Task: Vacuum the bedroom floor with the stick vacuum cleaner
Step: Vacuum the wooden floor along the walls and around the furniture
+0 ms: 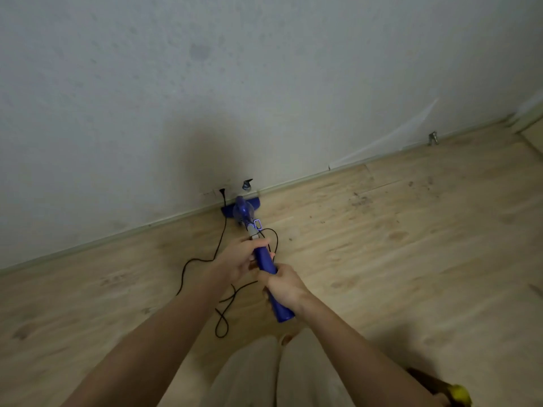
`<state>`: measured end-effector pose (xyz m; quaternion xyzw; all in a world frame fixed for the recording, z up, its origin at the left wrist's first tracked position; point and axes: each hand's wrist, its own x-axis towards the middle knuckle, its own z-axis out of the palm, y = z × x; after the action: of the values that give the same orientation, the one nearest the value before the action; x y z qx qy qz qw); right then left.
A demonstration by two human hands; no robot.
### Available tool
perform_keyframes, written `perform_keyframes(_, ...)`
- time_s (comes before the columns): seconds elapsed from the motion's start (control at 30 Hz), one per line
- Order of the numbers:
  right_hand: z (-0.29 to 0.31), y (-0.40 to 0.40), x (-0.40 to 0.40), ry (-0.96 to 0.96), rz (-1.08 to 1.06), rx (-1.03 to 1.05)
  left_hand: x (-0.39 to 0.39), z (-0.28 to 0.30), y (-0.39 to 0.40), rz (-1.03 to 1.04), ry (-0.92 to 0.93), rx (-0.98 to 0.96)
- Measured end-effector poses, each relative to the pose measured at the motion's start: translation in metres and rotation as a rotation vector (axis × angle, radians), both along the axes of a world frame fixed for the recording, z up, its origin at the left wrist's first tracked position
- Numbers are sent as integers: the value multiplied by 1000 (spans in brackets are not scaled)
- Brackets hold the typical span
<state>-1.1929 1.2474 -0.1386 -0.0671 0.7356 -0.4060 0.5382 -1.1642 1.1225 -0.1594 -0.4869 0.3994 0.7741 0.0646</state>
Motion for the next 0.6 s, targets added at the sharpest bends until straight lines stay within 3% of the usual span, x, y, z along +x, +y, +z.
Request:
perform_keyframes(0.23, 4, 22, 11, 2, -26, 33, 14, -8, 13, 21, 30, 141)
perform_keyframes(0.6, 19, 39, 62, 387, 98, 132, 48, 4, 30, -32, 32, 143)
